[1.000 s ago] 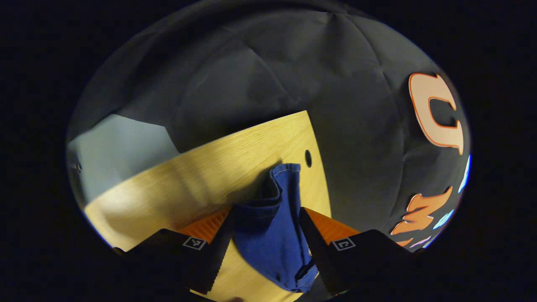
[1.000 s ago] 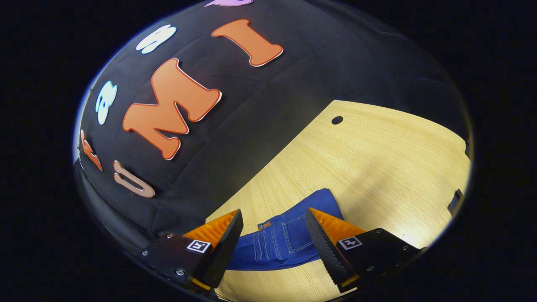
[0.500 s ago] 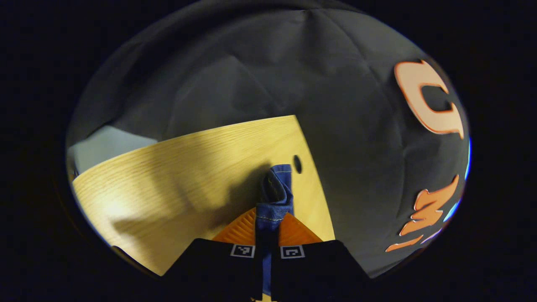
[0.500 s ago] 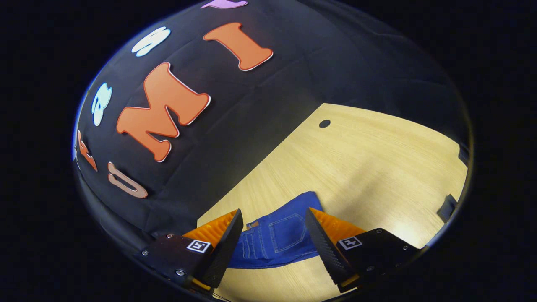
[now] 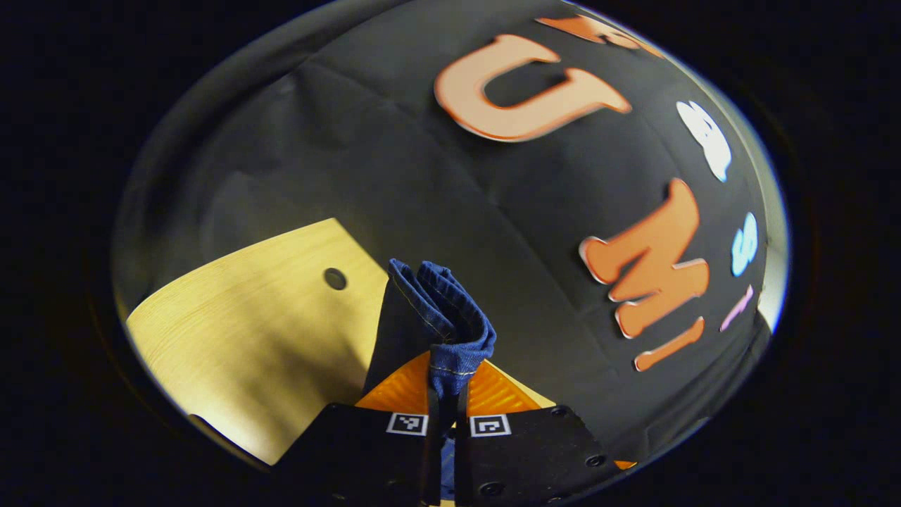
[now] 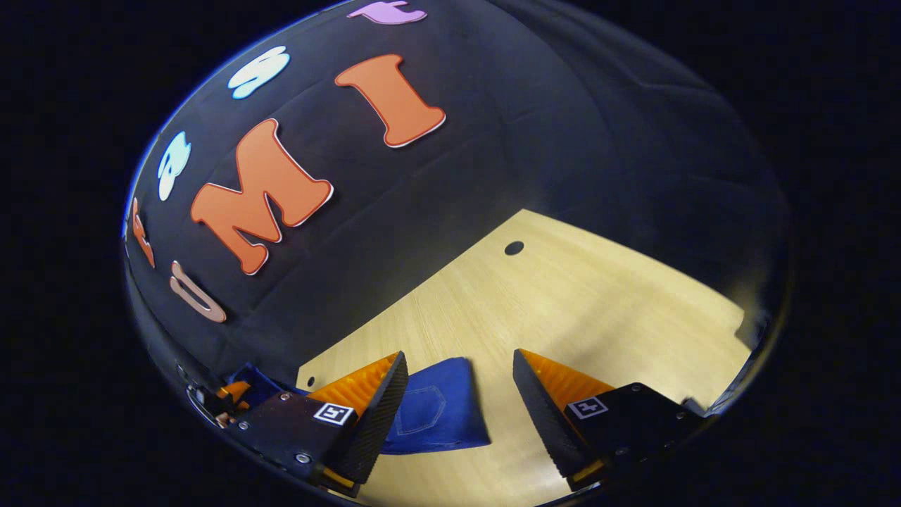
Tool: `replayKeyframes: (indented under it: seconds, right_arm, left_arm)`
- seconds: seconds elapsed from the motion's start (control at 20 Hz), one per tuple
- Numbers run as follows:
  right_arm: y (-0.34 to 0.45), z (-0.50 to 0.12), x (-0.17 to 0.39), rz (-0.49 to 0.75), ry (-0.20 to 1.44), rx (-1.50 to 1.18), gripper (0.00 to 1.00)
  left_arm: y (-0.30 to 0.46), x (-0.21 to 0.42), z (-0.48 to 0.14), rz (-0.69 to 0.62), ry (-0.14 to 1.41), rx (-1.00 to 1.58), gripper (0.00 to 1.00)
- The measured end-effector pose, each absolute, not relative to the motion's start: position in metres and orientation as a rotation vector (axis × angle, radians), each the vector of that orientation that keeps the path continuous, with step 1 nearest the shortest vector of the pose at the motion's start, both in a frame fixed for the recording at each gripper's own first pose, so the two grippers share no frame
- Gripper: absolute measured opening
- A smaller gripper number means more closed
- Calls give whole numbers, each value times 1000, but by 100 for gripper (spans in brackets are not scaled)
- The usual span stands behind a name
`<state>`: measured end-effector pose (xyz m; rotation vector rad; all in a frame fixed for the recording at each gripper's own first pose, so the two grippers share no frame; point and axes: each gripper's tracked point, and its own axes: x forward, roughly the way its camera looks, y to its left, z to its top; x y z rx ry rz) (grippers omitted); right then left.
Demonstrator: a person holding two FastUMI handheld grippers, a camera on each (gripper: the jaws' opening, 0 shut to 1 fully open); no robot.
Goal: Grasp the waist and the cuffs of the jeans and fold them to make the two legs overlap; first hold the waist and fold one-third of the jeans toward the cuffs, then hold the cuffs and fold the remaining one-third in the same direction to finish folding.
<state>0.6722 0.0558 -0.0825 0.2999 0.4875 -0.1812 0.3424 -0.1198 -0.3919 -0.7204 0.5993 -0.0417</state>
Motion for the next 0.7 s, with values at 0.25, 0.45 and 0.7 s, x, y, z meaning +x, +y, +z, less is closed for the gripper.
replayKeyframes:
  seconds: [0.25, 0.45, 0.7]
  right_arm:
    - [20, -50, 674, -134, 460, 230, 95]
    - [-12, -45, 659, -123, 464, 233, 95]
    - [-54, -62, 632, -166, 498, 252, 95]
  left_arm:
    - [-277, 323, -371, -188, 622, -545, 7]
    - [-387, 307, -398, -271, 684, -486, 7]
    - [-468, 310, -473, -368, 795, -385, 8]
